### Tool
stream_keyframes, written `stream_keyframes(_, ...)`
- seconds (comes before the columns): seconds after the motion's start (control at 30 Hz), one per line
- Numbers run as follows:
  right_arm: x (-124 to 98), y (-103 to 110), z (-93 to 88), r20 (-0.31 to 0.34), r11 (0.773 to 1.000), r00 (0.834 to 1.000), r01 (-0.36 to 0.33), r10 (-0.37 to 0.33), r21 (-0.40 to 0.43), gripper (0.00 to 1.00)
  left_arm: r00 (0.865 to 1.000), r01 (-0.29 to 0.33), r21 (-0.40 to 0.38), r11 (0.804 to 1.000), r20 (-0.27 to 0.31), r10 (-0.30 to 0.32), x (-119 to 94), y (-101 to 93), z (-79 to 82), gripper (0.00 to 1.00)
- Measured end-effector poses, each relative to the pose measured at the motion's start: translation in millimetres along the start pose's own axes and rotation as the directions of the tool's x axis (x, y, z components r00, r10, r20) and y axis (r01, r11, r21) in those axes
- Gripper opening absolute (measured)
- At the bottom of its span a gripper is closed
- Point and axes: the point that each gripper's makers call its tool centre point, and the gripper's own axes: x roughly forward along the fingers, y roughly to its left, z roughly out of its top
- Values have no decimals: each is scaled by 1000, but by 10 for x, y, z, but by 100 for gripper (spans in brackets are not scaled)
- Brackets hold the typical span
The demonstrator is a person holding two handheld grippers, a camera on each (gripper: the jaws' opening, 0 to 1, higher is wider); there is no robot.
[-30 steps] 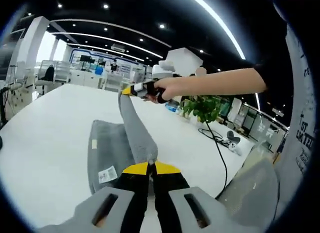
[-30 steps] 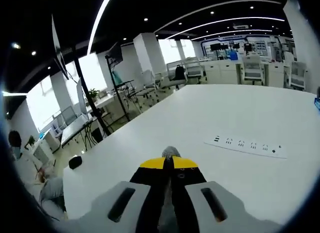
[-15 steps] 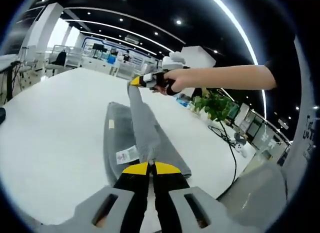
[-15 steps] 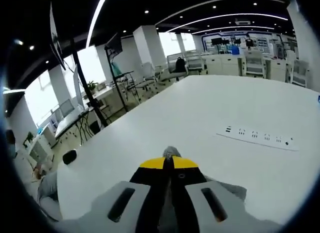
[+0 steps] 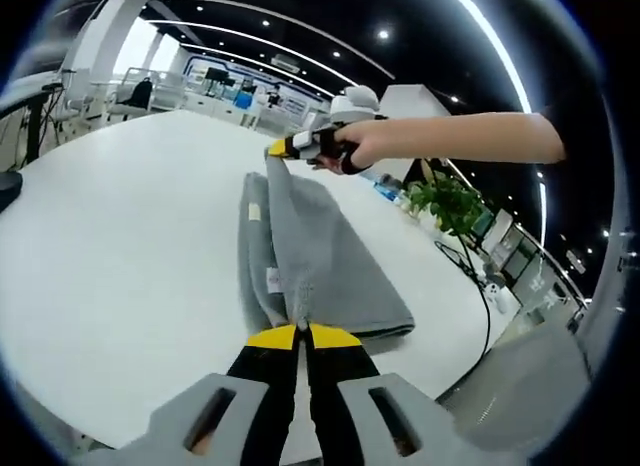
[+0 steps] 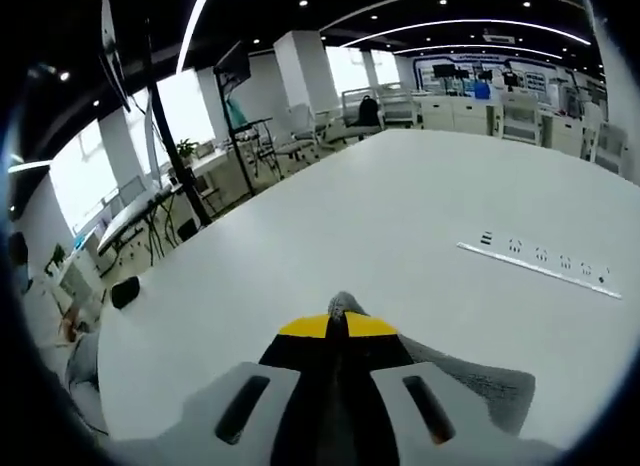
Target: Fold the towel on the table until its edges align and the towel forms a compact rectangular stack.
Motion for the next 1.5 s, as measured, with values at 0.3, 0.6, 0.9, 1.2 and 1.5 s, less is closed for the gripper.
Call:
stream_keyframes(0.3,171,-11,-152,-27,1000,1000,-17,17,-8,3,999,-23,-20,1000,-31,22,30,94,-67,3)
stream_keyframes(0.6,174,106,-64,-11,994,998,-67,67,-91,17,999,-39,-26,999,30,40,-8,117,135,28)
stream_keyframes(0.9,40,7,-59,-12,992,998,-59,58,-107,22,1000,-25,58,998,-11,26,175,150,301,31)
stream_keyframes(1.2,-225,-163,-144,-29,993,999,-30,27,-110,25,996,-70,70,995,-58,74,296,257,292,31)
stream_keyframes(1.5,-580,-373,-459,-64,993,998,13,-20,-114,27,987,-84,90,992,-133,95,361,312,142,32)
